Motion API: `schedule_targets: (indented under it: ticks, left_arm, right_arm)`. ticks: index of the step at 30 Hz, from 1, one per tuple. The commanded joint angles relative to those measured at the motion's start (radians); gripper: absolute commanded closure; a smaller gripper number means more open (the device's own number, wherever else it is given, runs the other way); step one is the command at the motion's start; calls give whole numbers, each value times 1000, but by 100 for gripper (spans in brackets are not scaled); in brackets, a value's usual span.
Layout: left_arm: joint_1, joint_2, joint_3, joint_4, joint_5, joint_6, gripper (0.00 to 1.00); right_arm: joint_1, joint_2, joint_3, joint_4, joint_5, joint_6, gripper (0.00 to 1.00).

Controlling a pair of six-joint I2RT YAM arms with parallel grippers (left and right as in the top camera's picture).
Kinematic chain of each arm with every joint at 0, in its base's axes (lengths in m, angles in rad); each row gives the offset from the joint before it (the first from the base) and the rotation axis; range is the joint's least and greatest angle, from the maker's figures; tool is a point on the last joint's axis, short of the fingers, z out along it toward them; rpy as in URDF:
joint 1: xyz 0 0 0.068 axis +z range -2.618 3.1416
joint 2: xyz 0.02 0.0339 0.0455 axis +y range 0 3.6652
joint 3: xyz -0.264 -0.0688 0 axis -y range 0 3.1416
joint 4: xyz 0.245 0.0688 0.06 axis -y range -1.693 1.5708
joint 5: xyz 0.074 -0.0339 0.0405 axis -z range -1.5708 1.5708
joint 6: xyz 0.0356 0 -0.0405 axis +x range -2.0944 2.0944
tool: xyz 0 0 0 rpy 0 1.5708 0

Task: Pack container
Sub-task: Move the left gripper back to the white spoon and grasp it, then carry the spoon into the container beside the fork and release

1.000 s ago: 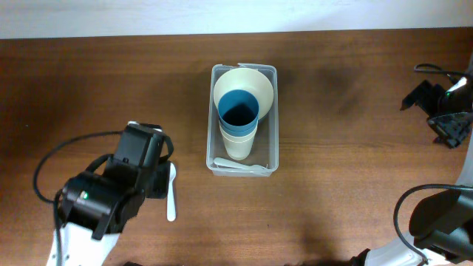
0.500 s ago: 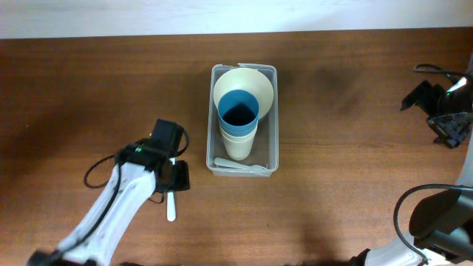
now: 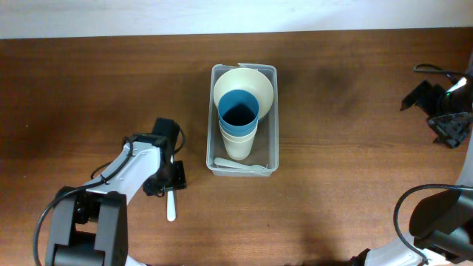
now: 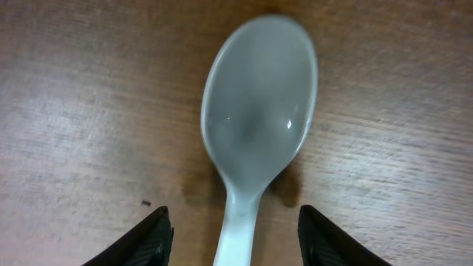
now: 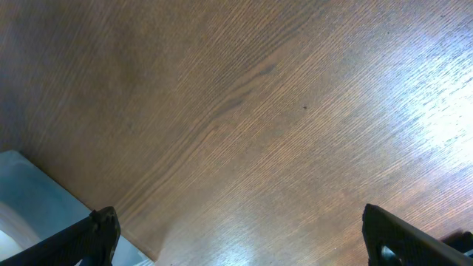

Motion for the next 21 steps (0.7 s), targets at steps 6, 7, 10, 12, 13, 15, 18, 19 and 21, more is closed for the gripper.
schedule_targets:
  ticks: [6, 7, 10, 12, 13, 15, 18, 19, 21]
  left_arm:
    - [15, 11, -18, 22, 61, 129, 47]
    - [15, 15, -21, 26, 61, 129, 48]
    - [15, 29, -37, 48, 61, 129, 52]
    - [15, 36, -41, 50, 61, 129, 64]
    - [15, 36, -41, 49, 62, 129, 78]
    - [15, 35, -41, 49, 62, 129, 88]
    - [15, 25, -30, 28, 61, 129, 97]
    - [15, 15, -18, 13, 61, 130, 98]
    - [15, -18, 17, -24, 61, 131, 98]
  right_arm:
    - [-3, -22, 14, 0, 5, -6, 1]
    - [-3, -22, 14, 0, 5, -6, 1]
    - [-3, -22, 14, 0, 5, -6, 1]
    - [-3, -22, 14, 0, 5, -6, 1]
    - [-3, -22, 14, 0, 5, -6, 1]
    - [-3, -22, 14, 0, 5, -6, 1]
    - [-3, -22, 14, 0, 5, -6, 1]
    - [-3, -22, 14, 0, 5, -6, 1]
    - [-3, -22, 14, 0, 5, -6, 1]
